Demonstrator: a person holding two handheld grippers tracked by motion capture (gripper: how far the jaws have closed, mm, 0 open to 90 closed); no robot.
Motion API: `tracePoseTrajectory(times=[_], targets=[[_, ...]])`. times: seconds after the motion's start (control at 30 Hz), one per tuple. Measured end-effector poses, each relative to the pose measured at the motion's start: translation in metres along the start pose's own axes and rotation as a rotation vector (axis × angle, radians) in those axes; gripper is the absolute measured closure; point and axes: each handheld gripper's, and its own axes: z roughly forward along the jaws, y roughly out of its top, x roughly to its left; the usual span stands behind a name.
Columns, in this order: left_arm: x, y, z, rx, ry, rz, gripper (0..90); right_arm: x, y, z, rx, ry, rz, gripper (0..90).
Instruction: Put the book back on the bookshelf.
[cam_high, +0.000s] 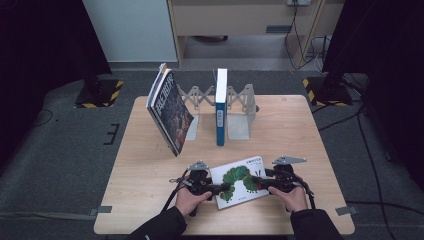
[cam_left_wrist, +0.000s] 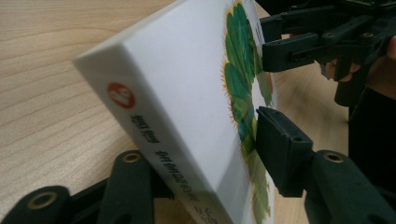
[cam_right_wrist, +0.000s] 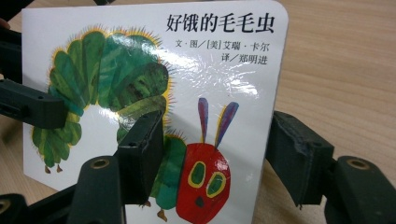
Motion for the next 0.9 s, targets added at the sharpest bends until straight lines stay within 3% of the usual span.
tracePoseTrajectory(times=[0.23, 0.5, 0.77, 0.9], targets=[[-0.010, 0.004, -0.003, -0.009, -0.023, 0.045, 64.7, 0.001, 0.004, -0.006, -0.092, -0.003, -0.018, 39.9], [-0.012, 0.004, -0.003, -0.002, -0.028, 0.050, 65.7, 0.002, 0.004, -0.006, -0.098, -0.002, -0.025, 38.7], [-0.019, 0.010, -0.008, 0.002, -0.061, 0.051, 73.8, 0.001, 0.005, -0.009, -0.124, 0.013, -0.035, 36.8], [-0.025, 0.014, -0.011, 0.000, -0.046, 0.066, 74.3, 0.000, 0.005, -0.011, -0.131, 0.022, -0.030, 36.6]])
